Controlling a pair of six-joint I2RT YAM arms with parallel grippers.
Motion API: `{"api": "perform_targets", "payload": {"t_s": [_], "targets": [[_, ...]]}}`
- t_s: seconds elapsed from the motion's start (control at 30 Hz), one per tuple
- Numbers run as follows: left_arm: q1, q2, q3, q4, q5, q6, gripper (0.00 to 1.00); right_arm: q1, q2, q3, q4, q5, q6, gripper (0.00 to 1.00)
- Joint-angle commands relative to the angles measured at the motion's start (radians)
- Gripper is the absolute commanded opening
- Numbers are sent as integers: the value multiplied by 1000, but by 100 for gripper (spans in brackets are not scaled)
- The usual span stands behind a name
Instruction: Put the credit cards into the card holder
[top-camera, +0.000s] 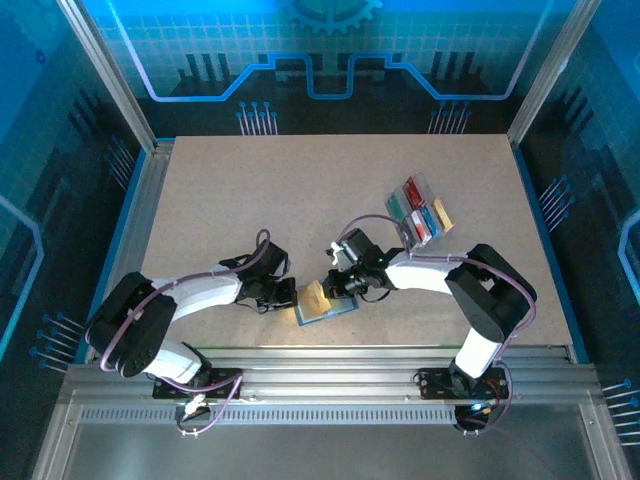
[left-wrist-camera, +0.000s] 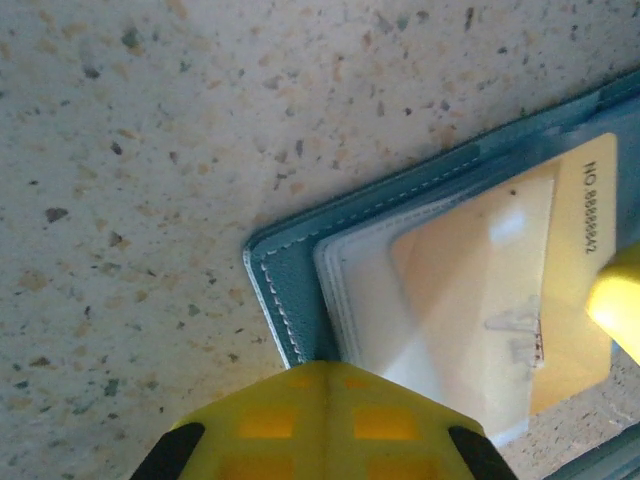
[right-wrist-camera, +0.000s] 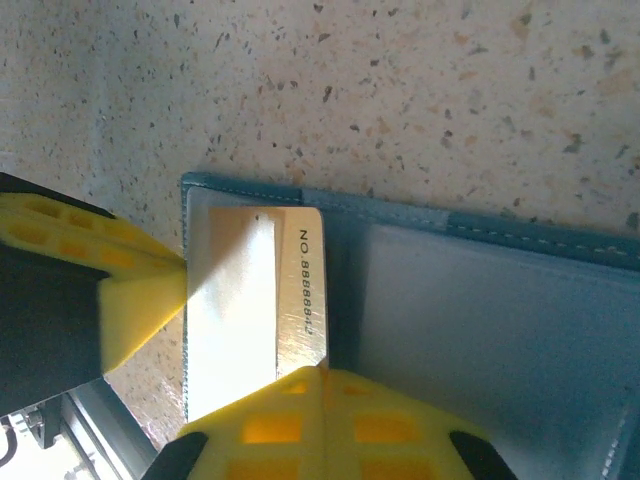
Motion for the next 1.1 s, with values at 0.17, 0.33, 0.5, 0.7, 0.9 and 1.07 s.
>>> {"api": "perform_targets", "payload": {"t_s": [0.17, 0.33, 0.5, 0.7, 0.9, 1.07], "targets": [[3, 35, -23, 26, 9, 15, 0, 52, 31, 11, 45, 21, 71, 0], [4, 33, -23, 30, 9, 11, 0, 96, 38, 6, 78, 45, 104, 0], [4, 28, -23, 28, 6, 10, 0, 120, 32, 8, 51, 83, 104, 1], [4, 26, -25, 27, 1, 12, 0, 122, -20, 23, -91, 141, 38, 19], [3, 34, -31, 35, -1, 10, 0, 121, -67, 127, -291, 248, -40, 40], [5, 37, -33, 39, 0, 9, 0, 119, -65, 195, -404, 353, -108, 34]]}}
